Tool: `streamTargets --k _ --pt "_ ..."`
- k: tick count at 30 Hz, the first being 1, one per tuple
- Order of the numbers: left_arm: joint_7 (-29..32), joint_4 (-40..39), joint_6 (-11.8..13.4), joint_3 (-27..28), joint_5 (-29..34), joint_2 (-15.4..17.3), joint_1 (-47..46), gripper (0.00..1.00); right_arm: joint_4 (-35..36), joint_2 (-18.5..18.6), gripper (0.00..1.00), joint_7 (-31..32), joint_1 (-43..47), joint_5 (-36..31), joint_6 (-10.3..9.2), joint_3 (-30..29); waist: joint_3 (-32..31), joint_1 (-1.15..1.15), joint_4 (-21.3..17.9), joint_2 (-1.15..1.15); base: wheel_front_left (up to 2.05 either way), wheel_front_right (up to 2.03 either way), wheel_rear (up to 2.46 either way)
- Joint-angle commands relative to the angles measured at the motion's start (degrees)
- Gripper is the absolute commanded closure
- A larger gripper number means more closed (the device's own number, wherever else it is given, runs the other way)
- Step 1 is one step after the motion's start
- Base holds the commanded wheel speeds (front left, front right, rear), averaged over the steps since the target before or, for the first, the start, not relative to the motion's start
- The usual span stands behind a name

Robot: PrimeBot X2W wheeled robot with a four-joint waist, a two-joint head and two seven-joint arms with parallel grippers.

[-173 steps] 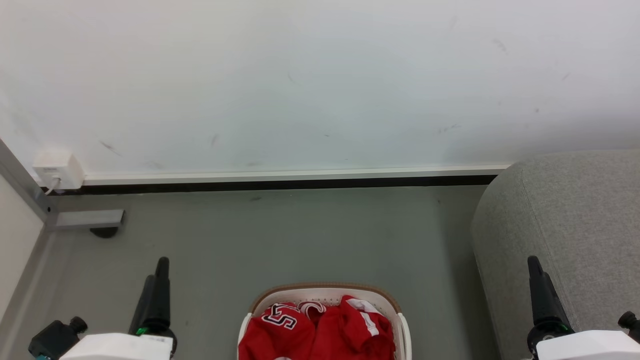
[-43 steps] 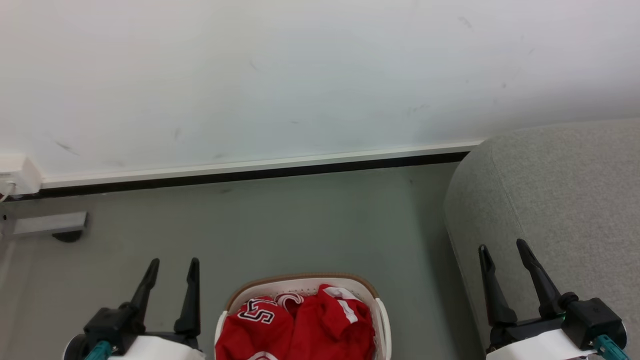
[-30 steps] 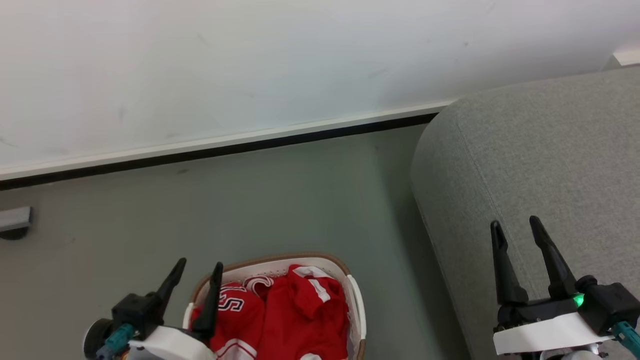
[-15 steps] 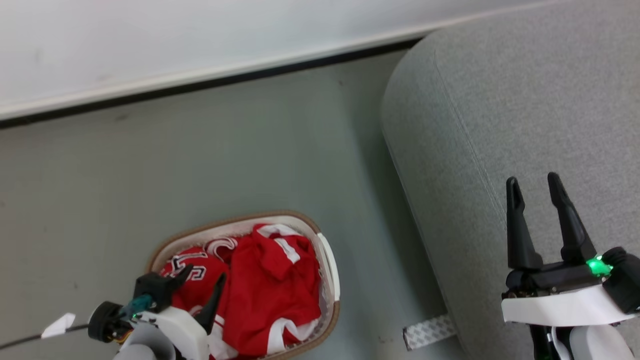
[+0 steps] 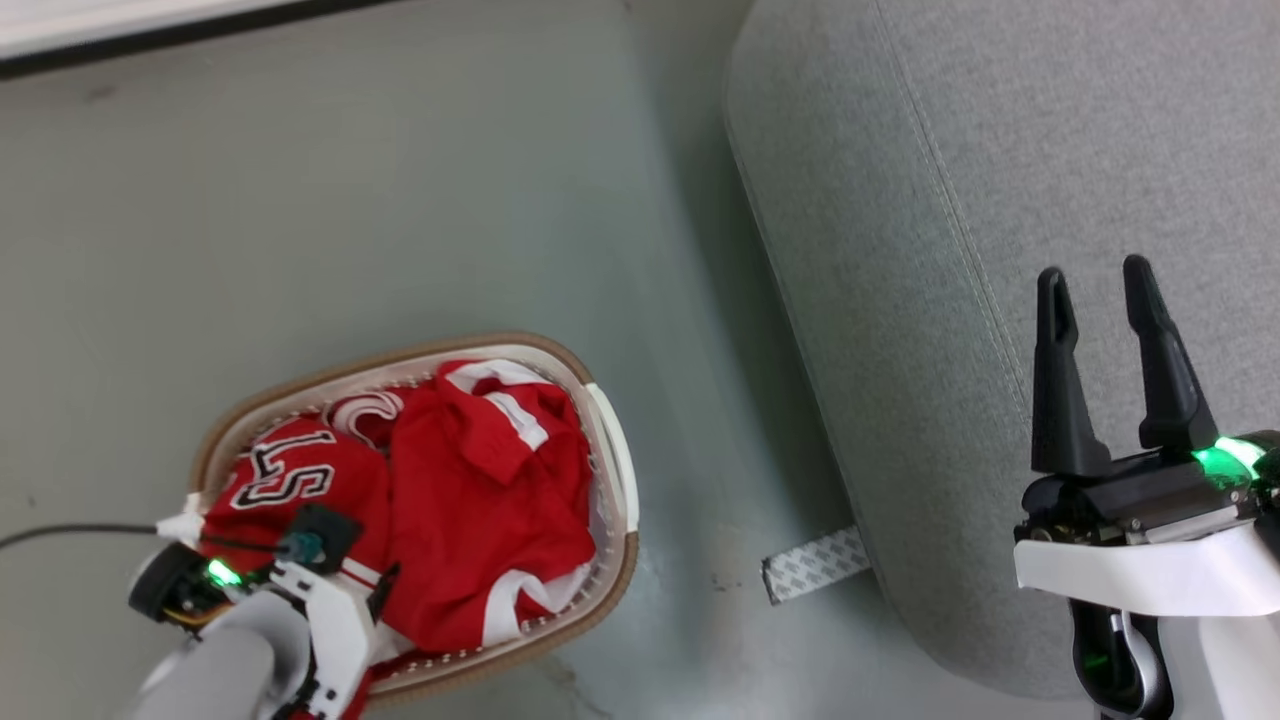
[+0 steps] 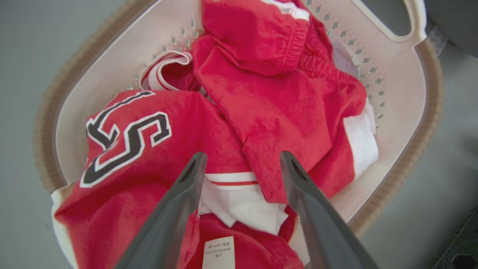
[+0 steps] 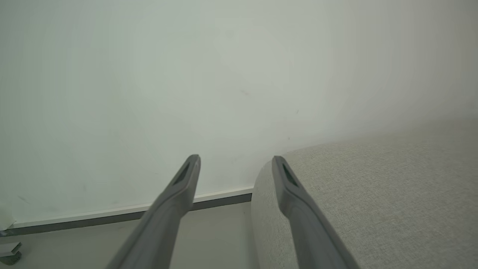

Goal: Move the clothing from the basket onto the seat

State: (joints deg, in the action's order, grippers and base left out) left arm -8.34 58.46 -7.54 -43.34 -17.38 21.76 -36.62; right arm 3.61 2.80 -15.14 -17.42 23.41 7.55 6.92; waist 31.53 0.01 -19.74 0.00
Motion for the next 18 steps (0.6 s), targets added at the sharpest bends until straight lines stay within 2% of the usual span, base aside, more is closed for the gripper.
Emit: streamTargets --k 1,11,18 --pt "0.23 0.6 0.1 -1.06 0.25 0.89 -1.41 0.0 0.46 0.15 0.0 -0.01 -0.76 0.39 -0.12 0.04 2.16 -0.01 -1.58 0.0 0.0 0.0 0.0" --pt "3.66 5.97 0.1 -11.57 -0.11 4.24 -7.77 0.0 2.97 0.15 0.0 -0.02 -1.63 3.11 -0.12 1.77 8.07 -0.01 -5.09 0.0 0.0 0.0 0.0" --pt "5.26 8.14 0.09 -16.11 -1.77 5.37 -10.09 0.0 4.62 0.13 0.0 -0.02 -1.79 5.08 -0.12 3.15 11.12 -0.01 -7.5 0.0 0.0 0.0 0.0"
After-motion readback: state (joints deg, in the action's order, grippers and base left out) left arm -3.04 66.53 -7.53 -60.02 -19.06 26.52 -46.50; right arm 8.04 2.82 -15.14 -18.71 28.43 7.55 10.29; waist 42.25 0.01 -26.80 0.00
